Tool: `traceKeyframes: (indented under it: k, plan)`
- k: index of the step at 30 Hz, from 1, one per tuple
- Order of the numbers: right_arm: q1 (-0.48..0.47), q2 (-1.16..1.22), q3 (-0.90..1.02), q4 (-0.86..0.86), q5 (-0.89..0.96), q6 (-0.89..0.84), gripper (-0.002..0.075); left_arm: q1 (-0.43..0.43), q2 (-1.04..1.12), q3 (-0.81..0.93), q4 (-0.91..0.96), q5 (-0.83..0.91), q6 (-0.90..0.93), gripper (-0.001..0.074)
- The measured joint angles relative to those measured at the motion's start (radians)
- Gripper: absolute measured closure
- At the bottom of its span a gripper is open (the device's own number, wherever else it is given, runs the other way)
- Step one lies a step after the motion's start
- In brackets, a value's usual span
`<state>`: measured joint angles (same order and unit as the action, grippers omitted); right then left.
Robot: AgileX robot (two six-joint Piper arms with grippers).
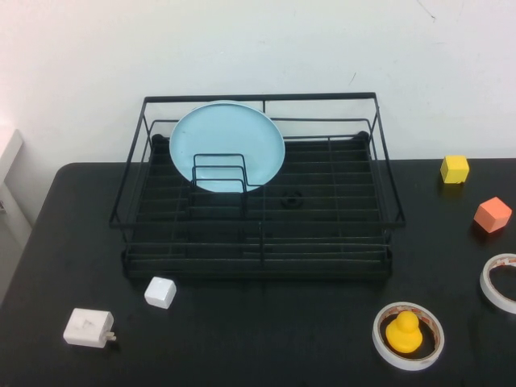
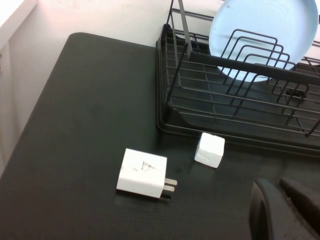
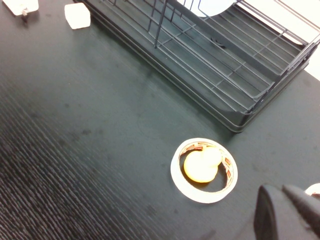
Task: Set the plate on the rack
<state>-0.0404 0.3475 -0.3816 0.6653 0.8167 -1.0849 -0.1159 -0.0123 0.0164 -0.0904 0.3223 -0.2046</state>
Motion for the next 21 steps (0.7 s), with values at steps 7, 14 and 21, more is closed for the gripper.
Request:
traceKeyframes:
  k: [7, 14, 21]
  plan:
    - [0.000, 0.000, 0.000, 0.000, 0.000, 0.000, 0.0726, 0.001, 0.000, 0.000, 0.000, 0.000, -0.004, 0.0737]
    - [-0.017, 0.000, 0.000, 0.006, 0.005, 0.000, 0.0726, 0.002, 0.000, 0.000, 0.000, 0.000, -0.004, 0.0737]
    - [-0.072, -0.032, 0.000, -0.020, -0.042, -0.003, 0.0726, 0.002, 0.000, 0.000, 0.000, 0.000, -0.004, 0.0737]
